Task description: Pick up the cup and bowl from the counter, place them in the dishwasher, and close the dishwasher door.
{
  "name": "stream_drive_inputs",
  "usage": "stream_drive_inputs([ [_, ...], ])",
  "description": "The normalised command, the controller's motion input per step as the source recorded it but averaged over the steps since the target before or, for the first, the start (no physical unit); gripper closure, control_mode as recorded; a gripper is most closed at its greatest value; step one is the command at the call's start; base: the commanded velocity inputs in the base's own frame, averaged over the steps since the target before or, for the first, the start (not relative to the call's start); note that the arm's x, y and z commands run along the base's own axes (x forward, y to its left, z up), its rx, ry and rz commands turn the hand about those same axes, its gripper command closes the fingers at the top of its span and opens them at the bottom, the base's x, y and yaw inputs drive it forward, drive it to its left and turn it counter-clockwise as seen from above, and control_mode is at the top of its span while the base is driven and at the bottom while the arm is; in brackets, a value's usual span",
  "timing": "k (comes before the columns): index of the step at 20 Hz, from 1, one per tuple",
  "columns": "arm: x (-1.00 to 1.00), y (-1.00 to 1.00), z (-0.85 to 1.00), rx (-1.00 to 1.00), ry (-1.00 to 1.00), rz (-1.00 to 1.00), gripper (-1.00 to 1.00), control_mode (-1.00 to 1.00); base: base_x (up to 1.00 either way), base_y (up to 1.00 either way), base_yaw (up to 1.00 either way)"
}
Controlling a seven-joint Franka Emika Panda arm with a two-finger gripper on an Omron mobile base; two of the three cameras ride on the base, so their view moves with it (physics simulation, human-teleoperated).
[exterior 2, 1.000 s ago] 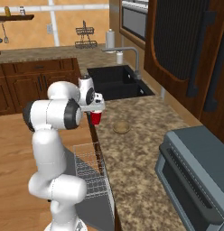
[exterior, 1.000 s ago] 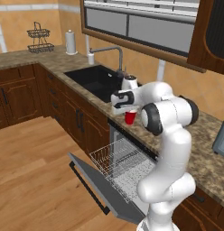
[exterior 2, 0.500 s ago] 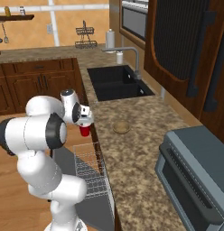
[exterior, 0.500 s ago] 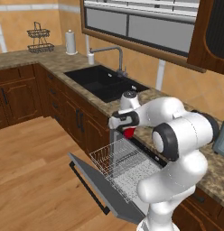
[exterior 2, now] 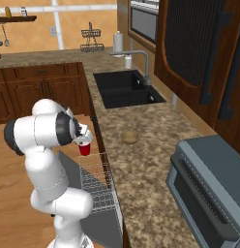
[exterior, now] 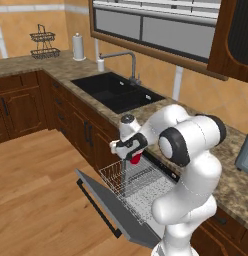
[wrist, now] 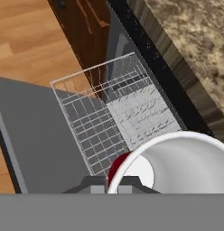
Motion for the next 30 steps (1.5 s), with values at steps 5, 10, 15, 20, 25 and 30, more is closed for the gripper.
stream_drive_inputs([
  [5, 0.07, 0.09, -0.54, -0.02, 0.0, -0.22, 1.0, -1.0, 0.0, 0.0, 0.0],
  [10, 0.04, 0.0, -0.64, 0.01, -0.06, -0.11, 1.0, -1.0, 0.0, 0.0, 0.0],
  [15, 0.13, -0.06, -0.5, 0.0, -0.01, -0.03, 1.0, -1.0, 0.0, 0.0, 0.0],
  [20, 0.01, -0.02, -0.49, 0.0, 0.0, 0.0, 1.0, -1.0, 0.0, 0.0, 0.0],
  [25, 0.03, 0.0, -0.49, 0.0, 0.0, 0.0, 1.0, -1.0, 0.0, 0.0, 0.0],
  [30, 0.0, -0.17, -0.44, 0.0, 0.0, -0.02, 1.0, -1.0, 0.0, 0.0, 0.0],
])
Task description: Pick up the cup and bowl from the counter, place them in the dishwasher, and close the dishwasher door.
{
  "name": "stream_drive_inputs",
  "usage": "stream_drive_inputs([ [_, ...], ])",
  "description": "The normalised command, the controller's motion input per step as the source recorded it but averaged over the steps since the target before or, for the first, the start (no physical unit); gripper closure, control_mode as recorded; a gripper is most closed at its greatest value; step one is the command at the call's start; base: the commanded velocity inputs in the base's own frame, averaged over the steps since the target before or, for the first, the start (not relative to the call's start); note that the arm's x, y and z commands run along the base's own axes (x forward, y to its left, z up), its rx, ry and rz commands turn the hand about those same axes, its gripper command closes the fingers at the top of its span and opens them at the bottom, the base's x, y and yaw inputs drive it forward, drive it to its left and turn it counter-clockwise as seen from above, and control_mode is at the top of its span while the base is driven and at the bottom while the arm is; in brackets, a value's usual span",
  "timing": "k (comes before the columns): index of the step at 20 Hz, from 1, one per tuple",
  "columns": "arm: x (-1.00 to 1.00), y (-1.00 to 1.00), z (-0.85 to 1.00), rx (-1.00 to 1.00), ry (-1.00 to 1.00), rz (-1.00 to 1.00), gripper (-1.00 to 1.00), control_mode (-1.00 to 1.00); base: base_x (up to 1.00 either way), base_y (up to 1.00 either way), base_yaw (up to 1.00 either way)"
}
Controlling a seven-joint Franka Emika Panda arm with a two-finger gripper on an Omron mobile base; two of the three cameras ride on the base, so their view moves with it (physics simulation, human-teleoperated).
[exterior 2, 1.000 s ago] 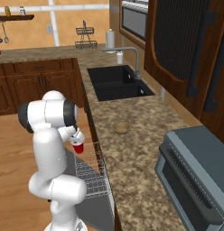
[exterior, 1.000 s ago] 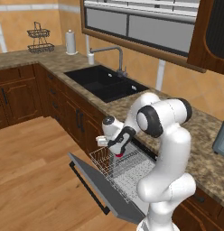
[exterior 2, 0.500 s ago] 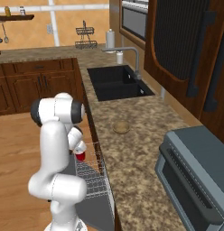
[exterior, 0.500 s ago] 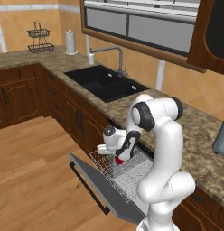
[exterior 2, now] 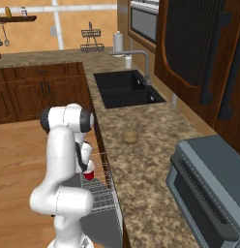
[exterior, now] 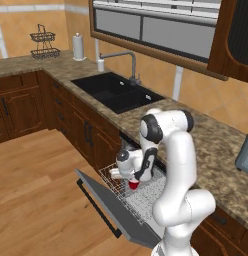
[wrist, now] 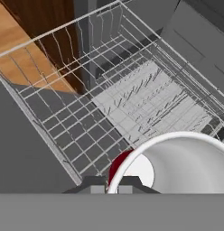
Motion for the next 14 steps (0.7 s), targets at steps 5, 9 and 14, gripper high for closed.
stream_drive_inputs([
  [5, 0.12, -0.01, -0.6, -0.03, 0.0, -0.04, 1.0, -1.0, 0.0, 0.0, 0.0],
  [9, 0.17, 0.0, -0.62, -0.01, 0.0, 0.0, 1.0, -1.0, 0.0, 0.0, 0.0],
  [14, 0.04, 0.15, -0.7, -0.01, 0.0, 0.0, 1.0, -1.0, 0.0, 0.0, 0.0],
])
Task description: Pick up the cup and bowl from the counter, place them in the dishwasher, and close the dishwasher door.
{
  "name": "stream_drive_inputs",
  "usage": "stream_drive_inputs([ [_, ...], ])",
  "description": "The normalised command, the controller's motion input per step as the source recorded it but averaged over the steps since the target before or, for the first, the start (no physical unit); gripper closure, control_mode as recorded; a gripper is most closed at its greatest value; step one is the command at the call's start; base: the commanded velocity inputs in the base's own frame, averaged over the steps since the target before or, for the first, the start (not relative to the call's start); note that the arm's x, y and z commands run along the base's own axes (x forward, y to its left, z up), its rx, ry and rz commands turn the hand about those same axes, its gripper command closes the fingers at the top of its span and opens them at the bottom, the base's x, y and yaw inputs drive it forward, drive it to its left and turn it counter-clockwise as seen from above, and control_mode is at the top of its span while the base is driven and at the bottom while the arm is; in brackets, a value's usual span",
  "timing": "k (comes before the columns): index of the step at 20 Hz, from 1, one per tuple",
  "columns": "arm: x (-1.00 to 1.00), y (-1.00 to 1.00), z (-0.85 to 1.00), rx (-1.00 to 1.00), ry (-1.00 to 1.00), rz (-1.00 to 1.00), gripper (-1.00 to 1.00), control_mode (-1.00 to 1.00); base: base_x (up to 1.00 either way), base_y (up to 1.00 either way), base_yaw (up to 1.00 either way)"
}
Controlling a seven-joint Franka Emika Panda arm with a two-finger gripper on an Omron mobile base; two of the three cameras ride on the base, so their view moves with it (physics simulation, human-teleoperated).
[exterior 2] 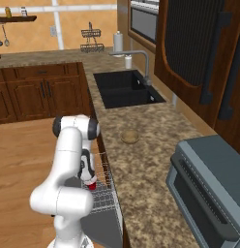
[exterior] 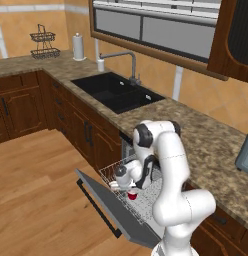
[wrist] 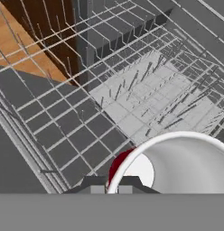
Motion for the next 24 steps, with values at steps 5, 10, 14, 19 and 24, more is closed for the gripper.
stream_drive_inputs([
  [5, 0.0, 0.1, -0.65, 0.0, 0.0, 0.0, 1.0, -1.0, 0.0, 0.0, 0.0],
  [10, -0.11, 0.06, -0.35, 0.0, -0.11, 0.0, 1.0, -1.0, 0.0, 0.0, 0.0],
  [14, -0.11, 0.0, 0.34, 0.01, -0.27, 0.0, 1.0, -1.0, 0.0, 0.0, 0.0],
  [19, 0.17, 0.0, 0.13, 0.0, -0.28, 0.0, 1.0, -1.0, 0.0, 0.0, 0.0],
  [24, 0.39, 0.0, -0.72, -0.01, 0.08, 0.03, 1.0, -1.0, 0.0, 0.0, 0.0],
])
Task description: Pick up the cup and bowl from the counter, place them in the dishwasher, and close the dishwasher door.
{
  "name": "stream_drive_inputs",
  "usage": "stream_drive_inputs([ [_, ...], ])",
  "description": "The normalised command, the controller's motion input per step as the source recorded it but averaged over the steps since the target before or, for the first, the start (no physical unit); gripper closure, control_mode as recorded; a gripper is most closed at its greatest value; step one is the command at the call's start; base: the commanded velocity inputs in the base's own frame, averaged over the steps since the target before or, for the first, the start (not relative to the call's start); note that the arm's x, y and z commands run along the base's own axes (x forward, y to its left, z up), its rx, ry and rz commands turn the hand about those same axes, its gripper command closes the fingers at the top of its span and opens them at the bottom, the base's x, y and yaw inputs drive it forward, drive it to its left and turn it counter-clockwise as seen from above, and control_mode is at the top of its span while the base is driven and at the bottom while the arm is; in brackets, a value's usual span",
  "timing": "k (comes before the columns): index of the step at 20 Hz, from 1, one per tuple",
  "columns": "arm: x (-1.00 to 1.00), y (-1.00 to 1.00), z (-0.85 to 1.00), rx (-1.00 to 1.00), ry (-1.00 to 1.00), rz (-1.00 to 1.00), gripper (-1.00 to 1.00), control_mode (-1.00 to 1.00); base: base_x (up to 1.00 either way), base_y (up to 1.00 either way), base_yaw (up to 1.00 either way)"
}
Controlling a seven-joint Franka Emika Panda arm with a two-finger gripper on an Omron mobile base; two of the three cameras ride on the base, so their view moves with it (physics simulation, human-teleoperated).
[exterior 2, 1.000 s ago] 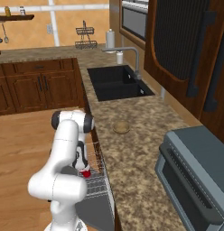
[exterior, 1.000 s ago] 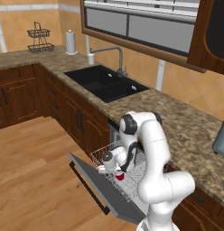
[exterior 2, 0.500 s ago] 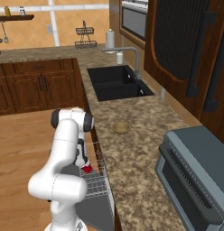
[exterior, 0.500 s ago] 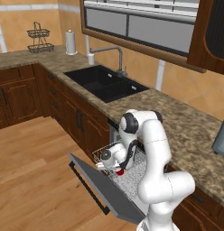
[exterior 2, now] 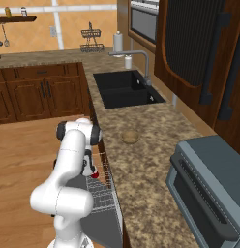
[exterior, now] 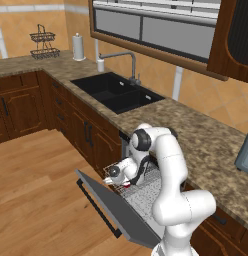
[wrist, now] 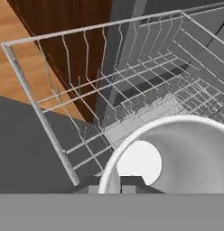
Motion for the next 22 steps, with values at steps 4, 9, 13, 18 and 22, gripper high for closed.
stream_drive_inputs([
  [4, 0.34, 0.0, -0.75, -0.05, 0.09, 0.01, 1.0, -1.0, 0.0, 0.0, 0.0],
  [9, 0.01, 0.18, -0.44, -0.01, 0.17, 0.02, -1.0, -1.0, 0.0, 0.0, 0.0],
  [13, 0.04, 0.0, 0.0, 0.0, -0.09, 0.0, -1.0, -1.0, 0.0, 0.0, 0.0],
  [18, 0.0, 0.05, -0.05, 0.0, -0.25, 0.0, -1.0, -1.0, 0.0, 0.0, 0.0],
  [22, 0.0, 0.01, 0.03, 0.0, -0.29, 0.0, -1.0, -1.0, 0.0, 0.0, 0.0],
])
